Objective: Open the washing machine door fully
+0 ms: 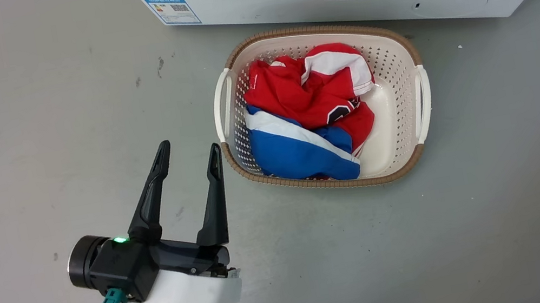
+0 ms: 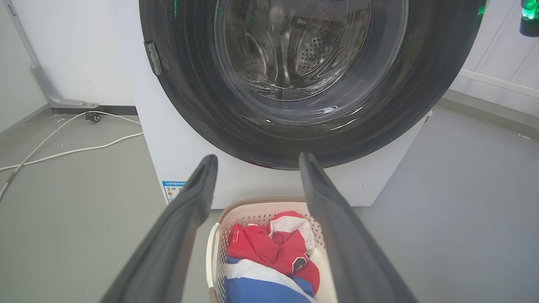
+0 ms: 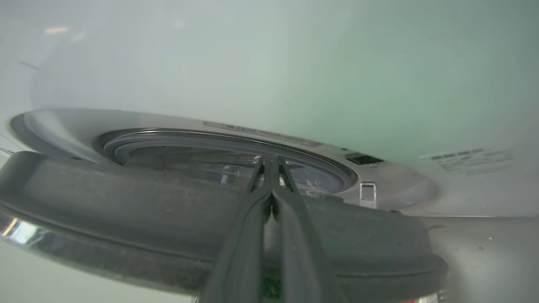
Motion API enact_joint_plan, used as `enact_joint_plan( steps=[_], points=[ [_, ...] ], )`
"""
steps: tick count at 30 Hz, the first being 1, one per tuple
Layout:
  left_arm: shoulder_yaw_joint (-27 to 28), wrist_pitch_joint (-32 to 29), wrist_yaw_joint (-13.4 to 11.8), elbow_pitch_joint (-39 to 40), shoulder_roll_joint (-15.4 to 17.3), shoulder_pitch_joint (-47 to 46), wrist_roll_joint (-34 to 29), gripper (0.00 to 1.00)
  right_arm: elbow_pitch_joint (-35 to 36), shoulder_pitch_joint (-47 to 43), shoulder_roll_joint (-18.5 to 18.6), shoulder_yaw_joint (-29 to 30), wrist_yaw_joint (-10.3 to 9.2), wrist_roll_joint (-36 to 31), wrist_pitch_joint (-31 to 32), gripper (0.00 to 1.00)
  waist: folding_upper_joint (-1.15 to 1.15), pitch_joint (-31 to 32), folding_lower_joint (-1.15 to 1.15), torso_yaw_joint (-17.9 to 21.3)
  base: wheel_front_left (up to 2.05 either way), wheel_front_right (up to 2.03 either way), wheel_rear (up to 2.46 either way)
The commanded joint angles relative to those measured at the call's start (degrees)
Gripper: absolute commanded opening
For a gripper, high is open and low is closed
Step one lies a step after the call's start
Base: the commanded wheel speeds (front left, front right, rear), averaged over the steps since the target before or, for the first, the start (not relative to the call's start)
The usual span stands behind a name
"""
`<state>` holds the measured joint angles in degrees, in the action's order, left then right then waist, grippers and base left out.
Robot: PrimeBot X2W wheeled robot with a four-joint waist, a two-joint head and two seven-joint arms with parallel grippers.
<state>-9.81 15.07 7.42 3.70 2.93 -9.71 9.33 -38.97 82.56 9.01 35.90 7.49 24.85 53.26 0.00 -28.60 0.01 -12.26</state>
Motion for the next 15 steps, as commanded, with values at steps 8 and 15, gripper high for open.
enact_joint_plan(
  steps=[8,15],
  points=[
    [0.3,0.2,0.1,-0.1,-0.1,-0.7,-0.3,1.00,2.6,-1.6,-3.5,2.6,0.00,-1.9,5.4,0.00,0.00,0.4,-0.01,-0.1,0.00,0.00,0.00],
    [0.5,0.2,0.1,-1.1,-0.1,0.5,0.1,1.00,5.5,-5.2,-5.0,3.3,0.00,-2.4,8.1,0.00,0.00,2.9,-0.01,0.1,0.00,0.00,0.00]
  ],
)
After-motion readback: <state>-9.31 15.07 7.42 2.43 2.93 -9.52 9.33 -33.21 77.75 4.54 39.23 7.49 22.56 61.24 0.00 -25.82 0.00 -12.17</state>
